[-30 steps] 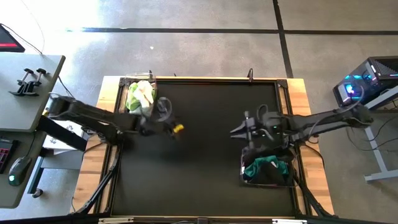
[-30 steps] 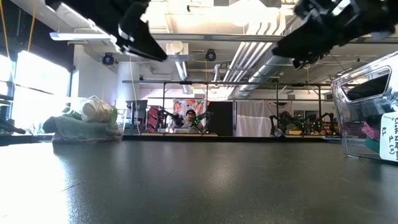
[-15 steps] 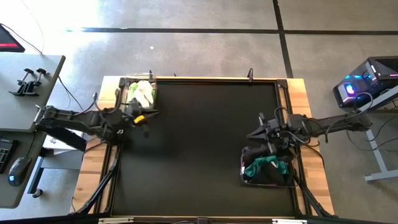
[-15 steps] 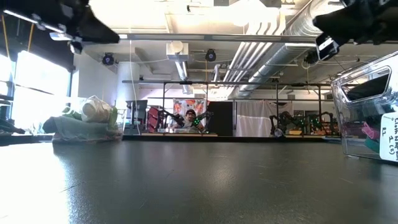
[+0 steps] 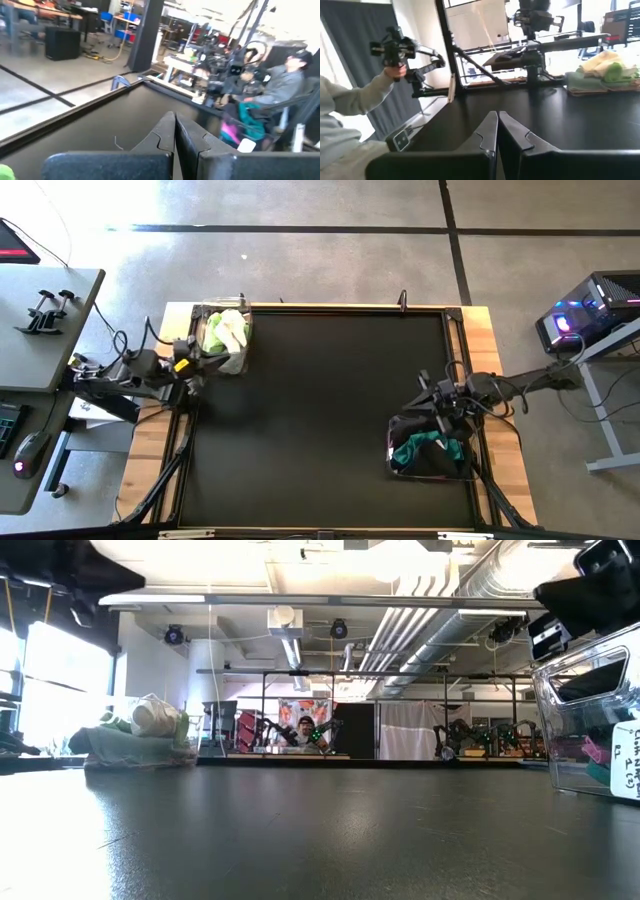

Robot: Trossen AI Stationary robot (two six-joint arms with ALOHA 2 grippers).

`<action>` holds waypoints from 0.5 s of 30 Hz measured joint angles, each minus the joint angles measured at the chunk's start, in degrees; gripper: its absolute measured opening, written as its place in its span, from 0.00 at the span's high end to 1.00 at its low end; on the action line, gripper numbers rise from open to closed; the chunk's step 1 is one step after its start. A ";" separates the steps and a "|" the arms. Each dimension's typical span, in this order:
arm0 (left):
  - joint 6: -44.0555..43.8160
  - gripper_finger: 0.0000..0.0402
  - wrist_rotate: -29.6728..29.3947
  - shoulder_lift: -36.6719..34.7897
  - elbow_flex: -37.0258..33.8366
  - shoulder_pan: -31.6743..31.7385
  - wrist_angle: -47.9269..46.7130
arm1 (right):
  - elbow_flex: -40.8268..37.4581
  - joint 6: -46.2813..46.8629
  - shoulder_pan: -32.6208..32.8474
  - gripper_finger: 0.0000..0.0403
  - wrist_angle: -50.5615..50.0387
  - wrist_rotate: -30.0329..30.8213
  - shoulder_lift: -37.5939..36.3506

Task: Sort towels by color in basket
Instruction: Return to Home Position

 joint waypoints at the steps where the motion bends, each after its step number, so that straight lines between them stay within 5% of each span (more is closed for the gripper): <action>1: -0.71 1.00 0.41 -1.22 -0.04 -0.02 -0.92 | -0.02 -0.21 0.47 1.00 -0.10 -0.02 0.04; 15: -5.07 1.00 3.08 -2.04 -17.90 -0.35 18.73 | -0.02 -3.91 2.73 1.00 -8.07 0.26 -3.77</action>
